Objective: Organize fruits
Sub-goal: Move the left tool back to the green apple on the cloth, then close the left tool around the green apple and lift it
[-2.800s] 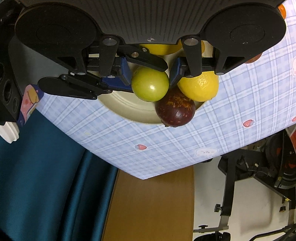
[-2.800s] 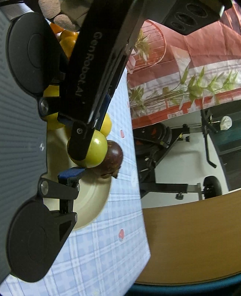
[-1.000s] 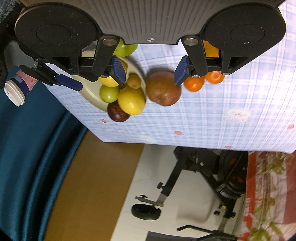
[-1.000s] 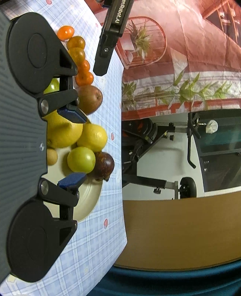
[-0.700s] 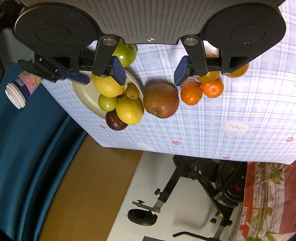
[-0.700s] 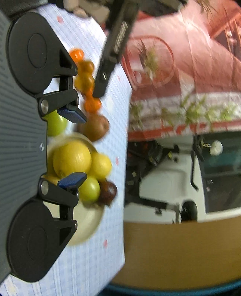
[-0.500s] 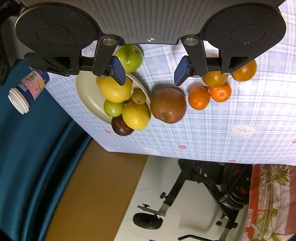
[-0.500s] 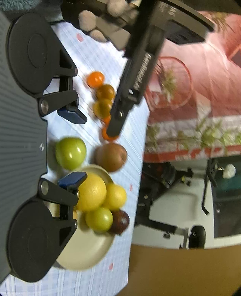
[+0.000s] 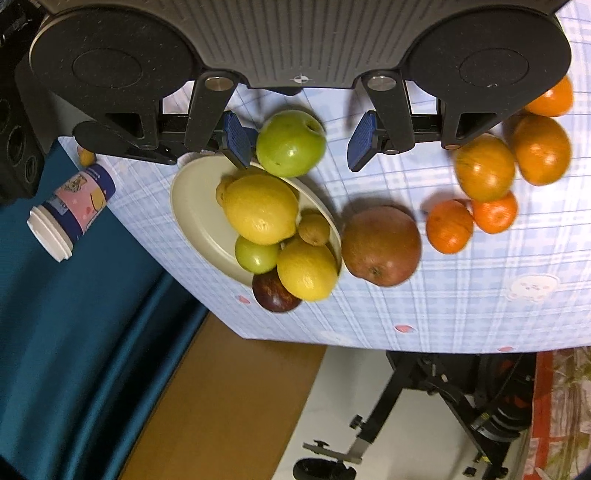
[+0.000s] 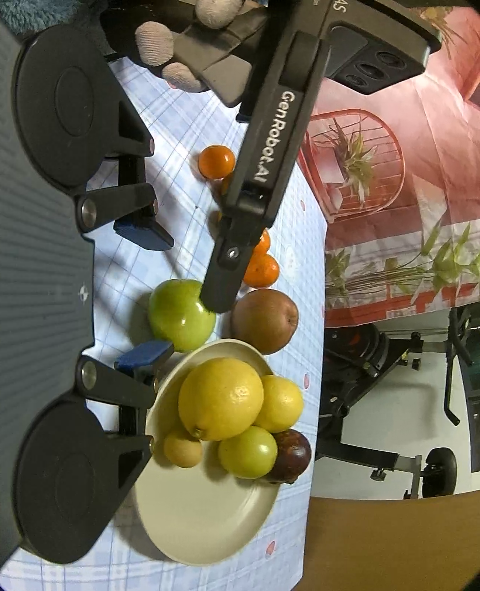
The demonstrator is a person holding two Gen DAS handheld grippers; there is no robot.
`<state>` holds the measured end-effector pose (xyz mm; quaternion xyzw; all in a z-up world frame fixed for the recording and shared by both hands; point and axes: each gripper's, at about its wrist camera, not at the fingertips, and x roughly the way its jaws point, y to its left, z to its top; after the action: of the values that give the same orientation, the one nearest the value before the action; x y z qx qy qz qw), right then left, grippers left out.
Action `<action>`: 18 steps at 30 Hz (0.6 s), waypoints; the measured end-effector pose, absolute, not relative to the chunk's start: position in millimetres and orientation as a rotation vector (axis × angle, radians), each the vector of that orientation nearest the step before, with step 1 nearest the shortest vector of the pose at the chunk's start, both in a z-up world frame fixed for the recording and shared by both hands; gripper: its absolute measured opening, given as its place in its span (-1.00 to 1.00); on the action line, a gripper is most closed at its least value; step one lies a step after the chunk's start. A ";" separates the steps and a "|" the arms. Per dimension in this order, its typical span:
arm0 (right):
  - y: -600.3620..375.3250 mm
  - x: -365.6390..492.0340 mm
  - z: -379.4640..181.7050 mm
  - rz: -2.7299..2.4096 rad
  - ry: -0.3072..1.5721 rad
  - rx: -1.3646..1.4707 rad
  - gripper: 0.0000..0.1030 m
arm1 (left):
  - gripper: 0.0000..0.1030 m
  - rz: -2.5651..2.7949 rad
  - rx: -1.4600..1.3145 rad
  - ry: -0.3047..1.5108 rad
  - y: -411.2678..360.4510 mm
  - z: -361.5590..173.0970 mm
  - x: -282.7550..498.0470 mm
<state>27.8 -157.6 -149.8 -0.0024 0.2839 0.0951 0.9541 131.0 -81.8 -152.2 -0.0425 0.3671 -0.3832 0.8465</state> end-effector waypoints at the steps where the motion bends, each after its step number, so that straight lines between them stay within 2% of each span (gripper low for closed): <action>1: -157.2 28.5 -150.8 0.192 0.579 -0.001 0.13 | 0.18 -0.810 -0.088 0.780 -83.8 -154.2 131.9; 9: -160.6 36.6 -156.5 0.188 0.576 0.041 0.13 | 0.17 -0.800 -0.141 0.800 -82.8 -166.5 139.1; 12: -159.3 38.2 -156.2 0.186 0.570 0.041 0.11 | 0.05 -0.814 -0.143 0.798 -83.8 -166.5 137.6; 14: -158.5 40.0 -156.6 0.184 0.573 0.037 0.05 | -0.11 -0.837 -0.145 0.801 -84.6 -166.2 135.4; 18: -158.9 41.5 -156.8 0.182 0.578 0.032 0.00 | -0.11 -0.836 -0.141 0.798 -83.2 -165.3 131.8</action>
<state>41.5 -158.9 -156.8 0.0157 0.2846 0.0896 0.9543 131.8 -83.2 -165.3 -0.0668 0.3770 -0.3947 0.8352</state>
